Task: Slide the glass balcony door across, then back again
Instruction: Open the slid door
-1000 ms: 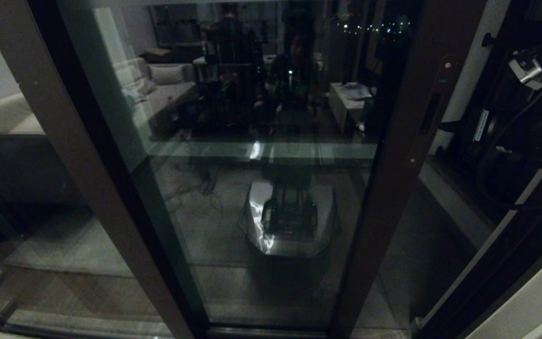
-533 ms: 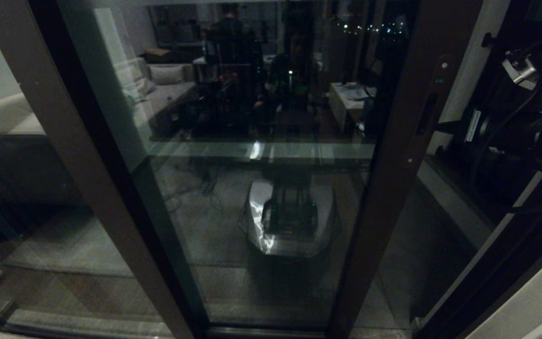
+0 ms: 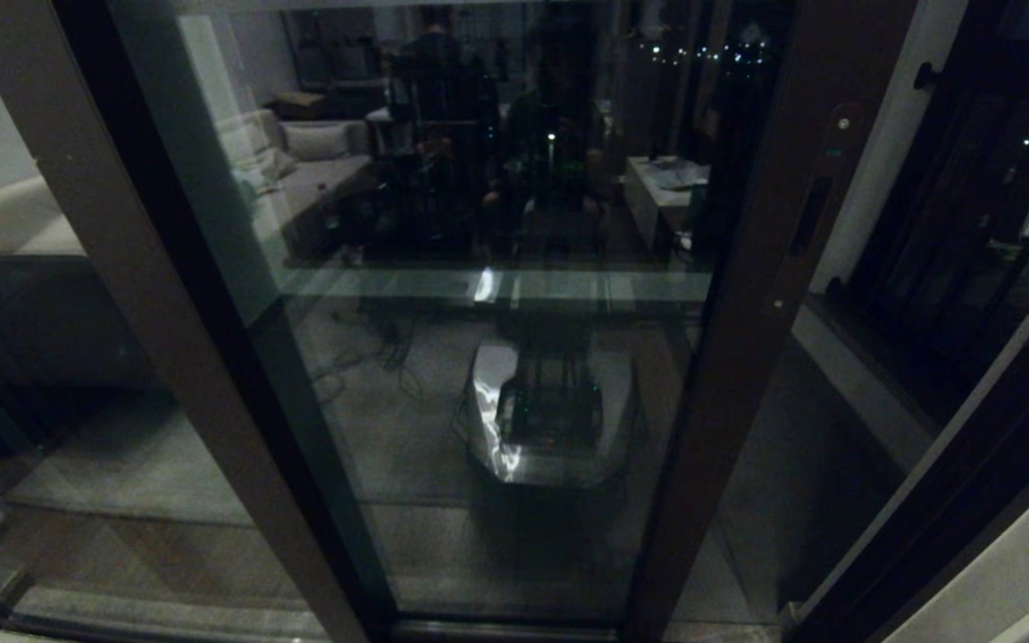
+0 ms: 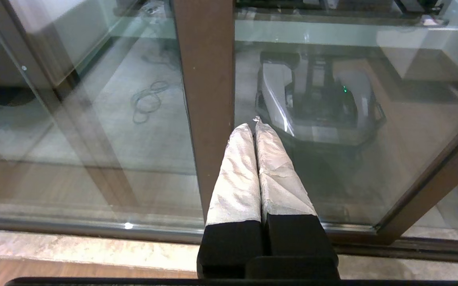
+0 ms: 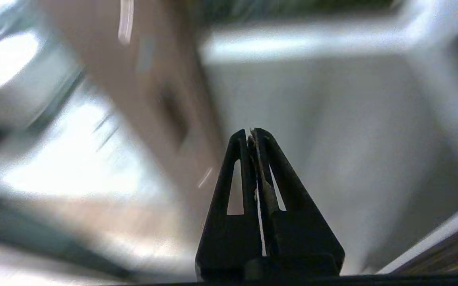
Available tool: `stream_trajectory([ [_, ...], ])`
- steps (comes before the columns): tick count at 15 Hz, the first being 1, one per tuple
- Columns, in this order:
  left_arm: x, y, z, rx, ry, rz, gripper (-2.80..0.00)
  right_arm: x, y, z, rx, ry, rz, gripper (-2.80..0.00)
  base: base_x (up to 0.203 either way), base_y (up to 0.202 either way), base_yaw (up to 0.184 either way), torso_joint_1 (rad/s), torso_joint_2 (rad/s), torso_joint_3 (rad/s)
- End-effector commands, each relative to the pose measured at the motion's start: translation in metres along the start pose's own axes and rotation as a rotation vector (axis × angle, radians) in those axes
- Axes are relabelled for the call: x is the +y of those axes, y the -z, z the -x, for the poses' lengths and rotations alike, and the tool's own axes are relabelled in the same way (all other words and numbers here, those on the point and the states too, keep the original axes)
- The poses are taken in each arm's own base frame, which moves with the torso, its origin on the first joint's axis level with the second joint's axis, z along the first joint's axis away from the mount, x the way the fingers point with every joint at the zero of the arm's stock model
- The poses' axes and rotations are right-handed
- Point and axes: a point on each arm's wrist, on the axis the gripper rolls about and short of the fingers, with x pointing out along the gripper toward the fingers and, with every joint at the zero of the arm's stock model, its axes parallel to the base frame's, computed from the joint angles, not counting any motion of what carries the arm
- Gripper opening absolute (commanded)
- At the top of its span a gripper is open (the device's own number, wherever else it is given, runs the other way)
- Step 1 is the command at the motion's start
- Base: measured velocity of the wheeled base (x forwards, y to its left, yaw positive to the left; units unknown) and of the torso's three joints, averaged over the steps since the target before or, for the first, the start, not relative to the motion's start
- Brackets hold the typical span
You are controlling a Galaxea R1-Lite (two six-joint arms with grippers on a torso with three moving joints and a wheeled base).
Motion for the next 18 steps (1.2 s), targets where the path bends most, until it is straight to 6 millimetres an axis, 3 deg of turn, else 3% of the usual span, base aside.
stream_trajectory([
  [1,0.000,0.000,0.000,0.001,0.000,0.000,-2.80,-0.001,-0.028,-0.006,-0.086,0.047,0.035,-2.80,0.000,0.000,0.000,0.000,0.00,0.000],
  [3,0.000,0.000,0.000,0.001,0.000,0.000,-2.80,-0.004,-0.029,-0.027,-0.073,0.069,0.043,-2.80,0.000,0.000,0.000,0.000,0.00,0.000],
  [9,0.000,0.000,0.000,0.001,0.000,0.000,-2.80,-0.012,0.000,-0.105,0.045,0.104,0.032,-2.80,0.000,0.000,0.000,0.000,0.00,0.000],
  [18,0.000,0.000,0.000,0.001,0.000,0.000,-2.80,0.038,0.000,-0.114,0.032,0.009,0.006,-2.80,0.000,0.000,0.000,0.000,0.00,0.000],
])
